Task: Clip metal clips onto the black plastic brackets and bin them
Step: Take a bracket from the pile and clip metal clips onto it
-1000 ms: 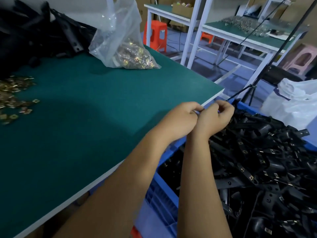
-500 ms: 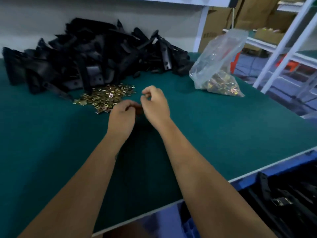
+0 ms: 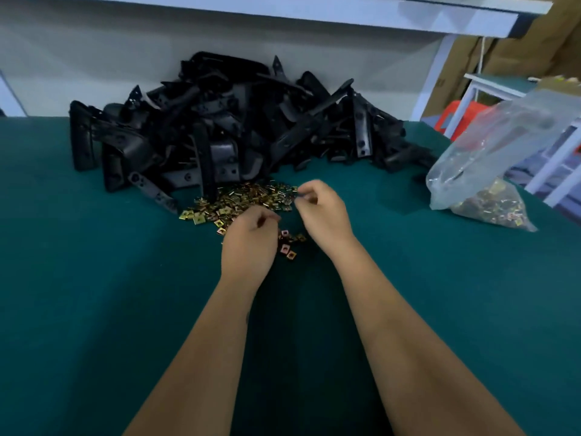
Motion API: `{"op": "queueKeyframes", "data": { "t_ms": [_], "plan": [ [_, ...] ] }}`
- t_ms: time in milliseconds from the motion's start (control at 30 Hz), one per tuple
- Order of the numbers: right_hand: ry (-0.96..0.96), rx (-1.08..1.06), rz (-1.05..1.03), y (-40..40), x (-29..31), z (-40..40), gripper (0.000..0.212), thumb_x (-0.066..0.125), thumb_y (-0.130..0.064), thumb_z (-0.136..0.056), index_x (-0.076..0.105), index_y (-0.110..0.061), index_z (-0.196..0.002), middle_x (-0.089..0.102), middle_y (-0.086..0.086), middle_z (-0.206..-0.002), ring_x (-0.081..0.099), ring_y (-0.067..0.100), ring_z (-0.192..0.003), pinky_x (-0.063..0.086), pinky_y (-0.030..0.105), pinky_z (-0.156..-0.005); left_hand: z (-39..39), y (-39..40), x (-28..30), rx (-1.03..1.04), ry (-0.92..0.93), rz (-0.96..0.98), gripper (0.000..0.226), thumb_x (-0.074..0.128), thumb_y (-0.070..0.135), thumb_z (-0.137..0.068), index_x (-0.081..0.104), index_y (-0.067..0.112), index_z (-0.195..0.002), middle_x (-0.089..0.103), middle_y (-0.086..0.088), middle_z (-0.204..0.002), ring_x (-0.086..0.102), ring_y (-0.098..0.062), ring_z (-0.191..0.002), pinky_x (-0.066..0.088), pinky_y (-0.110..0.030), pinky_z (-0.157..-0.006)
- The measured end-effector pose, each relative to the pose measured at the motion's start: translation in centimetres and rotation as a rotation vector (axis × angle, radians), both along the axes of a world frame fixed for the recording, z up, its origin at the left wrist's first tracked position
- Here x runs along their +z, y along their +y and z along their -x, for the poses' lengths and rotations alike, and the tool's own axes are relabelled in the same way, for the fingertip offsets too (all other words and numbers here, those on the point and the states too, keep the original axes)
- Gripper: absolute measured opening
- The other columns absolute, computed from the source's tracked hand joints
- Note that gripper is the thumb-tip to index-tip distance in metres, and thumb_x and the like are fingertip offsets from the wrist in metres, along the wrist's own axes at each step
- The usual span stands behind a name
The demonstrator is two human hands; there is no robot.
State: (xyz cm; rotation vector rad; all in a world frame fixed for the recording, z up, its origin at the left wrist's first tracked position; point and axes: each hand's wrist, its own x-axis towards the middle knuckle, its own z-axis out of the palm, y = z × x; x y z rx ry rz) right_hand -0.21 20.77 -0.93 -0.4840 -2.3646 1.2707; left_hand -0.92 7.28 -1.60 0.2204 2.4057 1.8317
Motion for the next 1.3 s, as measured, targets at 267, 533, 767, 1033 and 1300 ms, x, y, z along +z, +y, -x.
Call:
{"op": "queueKeyframes", "data": {
  "t_ms": [267,533,767,1033,1300],
  "plan": [
    [-0.111,0.164,0.362,-0.7,3.2,7.9,0.044,0.041,-0.046,-0.101,0.044,-0.035,-0.144,0.036,-0.004,-0.153,0.034,0.019,-0.138,0.031,0.036,-0.106,0.8,0.3,-0.5,-0.022,-0.007,-0.005,0.029,0.046,0.016,-0.091,0.064,0.034,-0.078,0.068,0.01,-0.07,0.061,-0.01,-0.064,0.049,-0.032,-0.059],
    [0.424,-0.376,0.451,-0.6,1.6,5.5,0.026,0.054,-0.01,-0.098,0.07,-0.013,-0.118,0.067,-0.009,-0.111,0.06,0.002,-0.104,0.043,0.006,-0.086,1.1,0.3,-0.6,-0.044,-0.016,0.026,0.027,0.046,0.019,-0.092,0.065,0.036,-0.081,0.067,0.013,-0.069,0.059,-0.003,-0.06,0.051,-0.033,-0.064],
    [0.584,-0.432,0.762,-1.6,-0.5,-1.6,0.032,0.06,0.0,-0.093,0.066,-0.03,-0.105,0.058,-0.004,-0.081,0.058,0.004,-0.08,0.046,0.016,-0.081,0.3,-0.1,-0.1,-0.073,-0.011,-0.07,0.026,0.047,0.019,-0.097,0.067,0.033,-0.086,0.067,0.016,-0.069,0.059,-0.005,-0.064,0.056,-0.04,-0.069],
    [0.538,0.0,1.206,-4.8,0.3,-2.4,0.037,0.058,0.007,-0.092,0.057,-0.003,-0.127,0.071,0.012,-0.112,0.069,0.023,-0.102,0.057,0.03,-0.082,-0.9,-0.9,0.2,-0.076,0.018,-0.257,0.023,0.05,0.016,-0.099,0.065,0.032,-0.09,0.064,0.014,-0.083,0.061,-0.011,-0.083,0.054,-0.046,-0.088],
    [0.476,-0.133,-0.102,-7.0,0.1,-3.7,0.01,0.063,-0.007,-0.086,0.064,-0.013,-0.094,0.066,-0.003,-0.088,0.06,0.013,-0.087,0.052,0.034,-0.076,-1.3,-1.3,0.9,-0.181,-0.11,-0.542,0.061,0.066,0.036,-0.084,0.044,0.032,-0.141,0.065,0.013,-0.119,0.061,-0.003,-0.115,0.047,-0.028,-0.101]
  ]
}}
